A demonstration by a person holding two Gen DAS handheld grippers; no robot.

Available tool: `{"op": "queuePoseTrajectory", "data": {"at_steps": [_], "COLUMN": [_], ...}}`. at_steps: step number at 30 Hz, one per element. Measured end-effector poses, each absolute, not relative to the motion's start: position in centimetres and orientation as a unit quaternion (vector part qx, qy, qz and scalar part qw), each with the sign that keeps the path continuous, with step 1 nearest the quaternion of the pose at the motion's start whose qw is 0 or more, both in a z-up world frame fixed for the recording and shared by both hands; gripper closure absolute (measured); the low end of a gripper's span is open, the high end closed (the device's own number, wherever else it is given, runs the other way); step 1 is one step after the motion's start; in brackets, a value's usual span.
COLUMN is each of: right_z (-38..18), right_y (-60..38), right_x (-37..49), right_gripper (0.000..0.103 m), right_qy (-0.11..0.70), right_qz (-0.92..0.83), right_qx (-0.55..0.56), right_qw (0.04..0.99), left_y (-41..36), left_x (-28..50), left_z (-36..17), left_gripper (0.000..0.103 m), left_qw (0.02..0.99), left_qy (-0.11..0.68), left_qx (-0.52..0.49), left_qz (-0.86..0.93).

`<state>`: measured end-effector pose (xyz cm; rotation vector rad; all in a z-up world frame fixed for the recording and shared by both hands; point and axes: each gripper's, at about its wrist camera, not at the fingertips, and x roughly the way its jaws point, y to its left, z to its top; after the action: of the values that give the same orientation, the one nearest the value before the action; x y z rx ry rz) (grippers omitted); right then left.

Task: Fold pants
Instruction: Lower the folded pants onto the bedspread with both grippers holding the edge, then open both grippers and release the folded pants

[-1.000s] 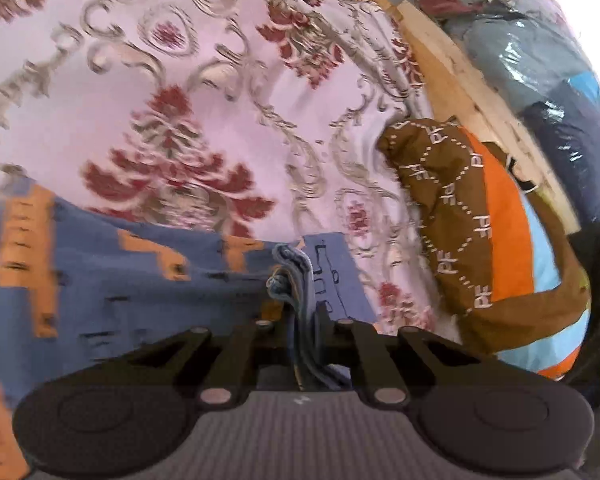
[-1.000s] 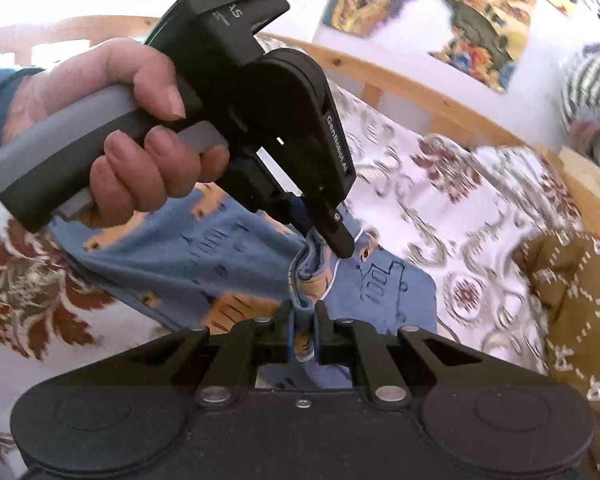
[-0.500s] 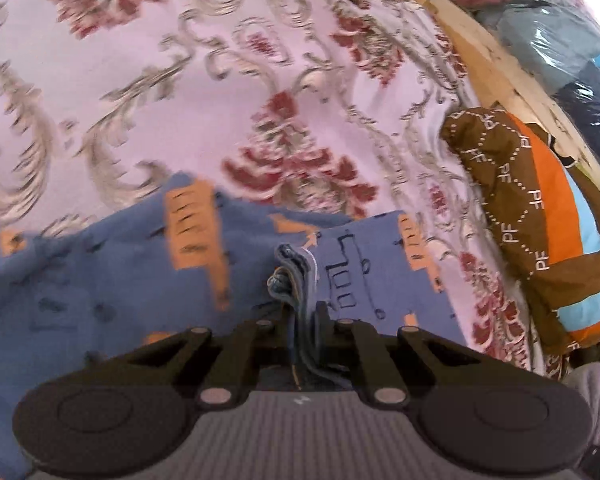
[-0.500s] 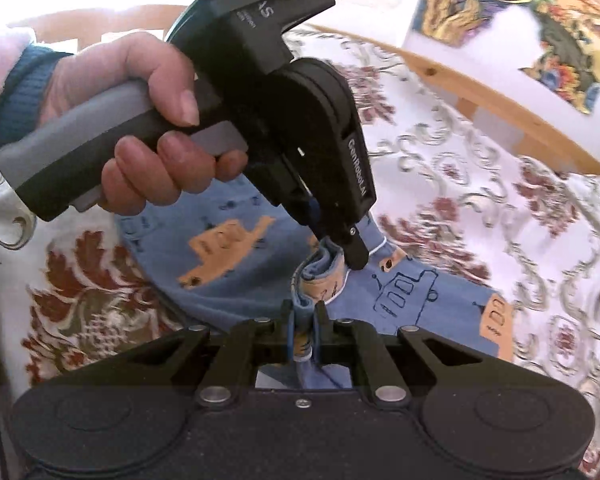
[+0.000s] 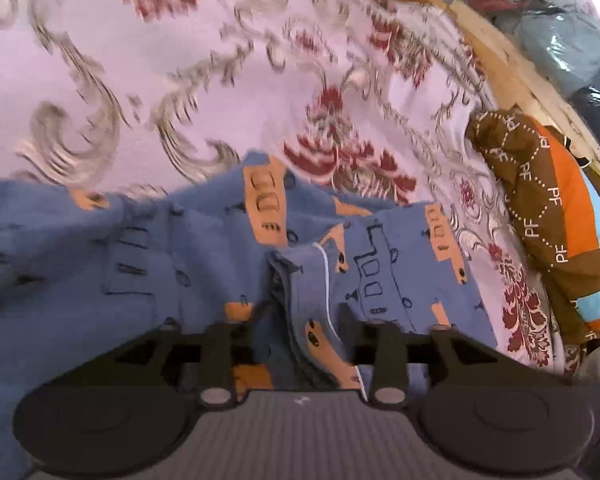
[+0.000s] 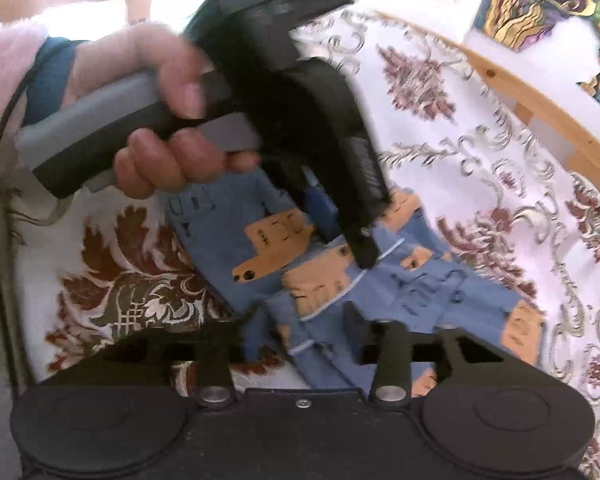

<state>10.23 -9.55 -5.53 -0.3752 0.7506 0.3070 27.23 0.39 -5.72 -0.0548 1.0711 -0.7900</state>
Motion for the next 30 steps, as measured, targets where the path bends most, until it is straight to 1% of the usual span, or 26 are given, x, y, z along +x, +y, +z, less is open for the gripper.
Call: {"op": "queuePoseTrajectory", "data": {"at_steps": [1,2,3,4,6,9,10,13,15,18,19,20,21,22,23,24,25,28,30], "right_z": [-4.9,-4.2,-3.7,-3.3,-3.2,-3.6,-4.0,-6.0,-7.3,-8.4,-8.3,-8.0,-7.2,-6.4,-5.7,-5.0,-4.6,-4.3,-4.3], "right_y": [-10.2,-10.8,-11.6,-12.5,-14.6,-17.6,-18.3,-19.6,-20.0,-20.4,-20.4,-20.4,-20.3,-20.1,-20.1,-19.9,-19.7,-18.9,-18.0], "right_x": [9.8,9.5,9.4,9.5,10.5,11.7,12.0,12.5,12.1,11.9,11.9,11.8,11.4,10.9,10.6,10.2,10.0,10.2,10.7], "right_gripper": [0.04,0.038,0.035,0.034,0.035,0.037,0.037,0.037,0.036,0.032,0.031,0.031,0.029,0.021,0.015,0.005,0.003,0.002,0.002], "right_qy": [0.356,0.346,0.337,0.331,0.334,0.347,0.354,0.397,0.422,0.42,0.416,0.41,0.394,0.378,0.361,0.341,0.327,0.309,0.306], "right_qz": [0.145,0.137,0.121,0.096,0.044,-0.007,-0.027,-0.054,-0.057,-0.06,-0.065,-0.07,-0.075,-0.075,-0.074,-0.073,-0.068,-0.049,-0.038], "right_qx": [-0.182,-0.184,-0.188,-0.191,-0.18,-0.129,-0.124,-0.135,-0.143,-0.158,-0.164,-0.167,-0.167,-0.163,-0.157,-0.149,-0.142,-0.119,-0.103], "right_qw": [0.905,0.91,0.915,0.919,0.924,0.929,0.927,0.906,0.893,0.892,0.892,0.894,0.901,0.908,0.916,0.925,0.932,0.942,0.946], "left_y": [0.8,1.3,1.7,1.8,1.6,0.0,-0.7,-2.1,-2.1,-1.7,-1.6,-1.2,-0.6,0.1,1.1,2.5,4.1,9.0,12.4], "left_x": [26.6,25.7,24.8,23.9,22.6,21.8,21.8,22.1,22.1,22.2,22.3,22.4,22.4,22.3,22.3,22.1,21.7,20.0,18.5], "left_z": [-5.0,-4.2,-3.6,-3.0,-2.5,-2.9,-3.5,-6.0,-6.8,-6.5,-6.3,-5.9,-5.2,-4.4,-3.4,-2.2,-1.1,1.1,1.5], "left_gripper": [0.037,0.035,0.035,0.035,0.035,0.037,0.038,0.045,0.045,0.041,0.039,0.032,0.03,0.026,0.02,0.016,0.011,0.0,0.0], "left_qw": [0.799,0.815,0.828,0.834,0.827,0.789,0.78,0.763,0.756,0.75,0.748,0.75,0.759,0.77,0.786,0.804,0.822,0.877,0.904], "left_qy": [0.483,0.465,0.445,0.43,0.424,0.443,0.456,0.503,0.512,0.516,0.52,0.523,0.522,0.513,0.499,0.482,0.467,0.415,0.381], "left_qx": [-0.019,-0.009,0.004,0.013,0.009,0.006,0.023,0.092,0.11,0.111,0.108,0.104,0.099,0.091,0.076,0.054,0.029,-0.056,-0.109], "left_qz": [-0.357,-0.345,-0.341,-0.344,-0.369,-0.425,-0.428,-0.396,-0.392,-0.399,-0.398,-0.39,-0.377,-0.367,-0.357,-0.345,-0.325,-0.235,-0.162]}}
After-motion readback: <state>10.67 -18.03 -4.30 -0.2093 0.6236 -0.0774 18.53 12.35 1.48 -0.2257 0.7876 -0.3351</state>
